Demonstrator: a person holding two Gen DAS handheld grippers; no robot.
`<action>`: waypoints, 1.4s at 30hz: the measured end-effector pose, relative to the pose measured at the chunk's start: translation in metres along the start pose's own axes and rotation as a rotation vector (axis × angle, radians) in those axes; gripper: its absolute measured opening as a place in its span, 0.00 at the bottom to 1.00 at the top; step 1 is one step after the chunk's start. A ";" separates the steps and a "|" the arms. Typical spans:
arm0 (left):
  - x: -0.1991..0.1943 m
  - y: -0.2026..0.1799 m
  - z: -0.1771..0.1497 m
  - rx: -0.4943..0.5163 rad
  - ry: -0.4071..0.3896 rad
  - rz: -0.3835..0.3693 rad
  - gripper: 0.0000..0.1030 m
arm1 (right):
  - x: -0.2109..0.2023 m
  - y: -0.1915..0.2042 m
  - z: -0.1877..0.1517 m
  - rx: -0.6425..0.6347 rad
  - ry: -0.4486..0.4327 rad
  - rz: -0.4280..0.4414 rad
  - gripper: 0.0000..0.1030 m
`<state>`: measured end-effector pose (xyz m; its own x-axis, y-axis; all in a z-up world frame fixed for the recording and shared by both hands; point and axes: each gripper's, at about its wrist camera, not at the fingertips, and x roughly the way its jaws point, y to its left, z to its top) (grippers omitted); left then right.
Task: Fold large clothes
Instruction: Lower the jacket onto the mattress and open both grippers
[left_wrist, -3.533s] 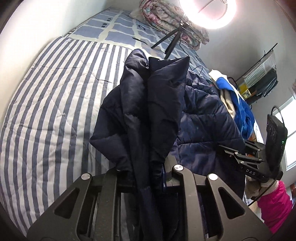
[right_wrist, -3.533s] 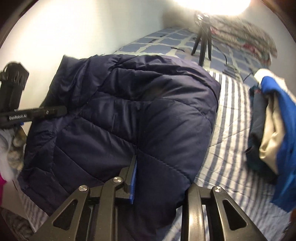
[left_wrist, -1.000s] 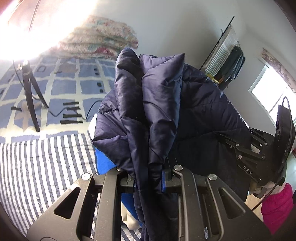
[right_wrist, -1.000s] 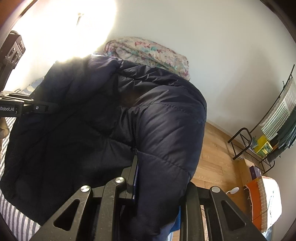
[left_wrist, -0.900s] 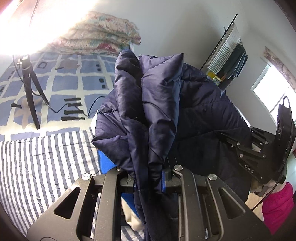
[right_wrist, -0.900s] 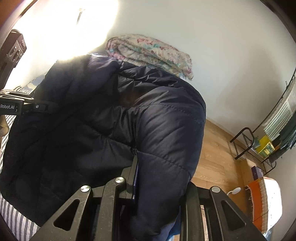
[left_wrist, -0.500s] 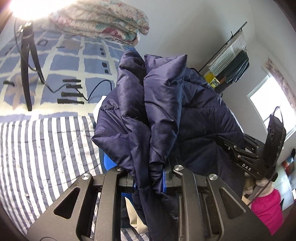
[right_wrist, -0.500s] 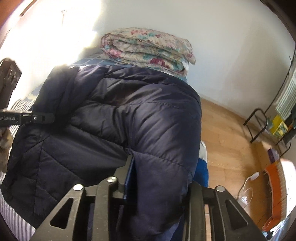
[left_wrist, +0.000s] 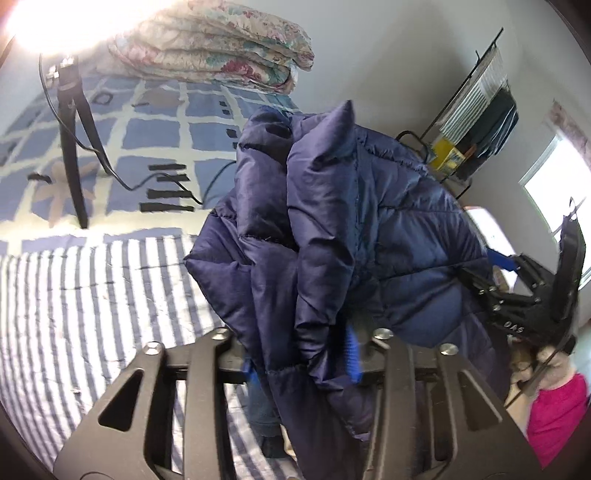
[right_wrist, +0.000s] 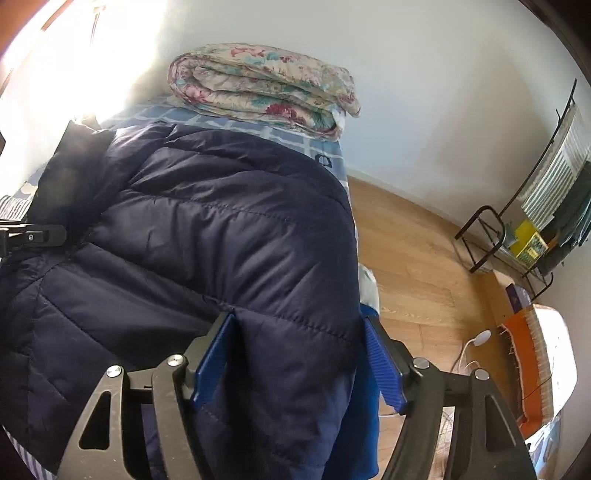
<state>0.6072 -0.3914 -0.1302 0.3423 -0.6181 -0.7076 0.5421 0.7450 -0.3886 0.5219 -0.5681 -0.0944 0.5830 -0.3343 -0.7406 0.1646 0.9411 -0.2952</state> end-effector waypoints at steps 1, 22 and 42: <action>-0.001 -0.001 -0.001 0.009 -0.002 0.013 0.48 | 0.000 0.001 -0.001 -0.006 0.002 -0.007 0.70; -0.065 -0.023 -0.013 0.111 -0.032 0.113 0.51 | -0.046 0.000 0.000 0.002 -0.044 -0.055 0.78; -0.204 -0.077 -0.063 0.189 -0.127 0.119 0.51 | -0.194 0.023 -0.018 0.032 -0.175 -0.024 0.78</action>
<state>0.4472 -0.3071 0.0072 0.4998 -0.5643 -0.6571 0.6220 0.7618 -0.1811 0.3981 -0.4826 0.0321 0.7077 -0.3455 -0.6162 0.2036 0.9350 -0.2904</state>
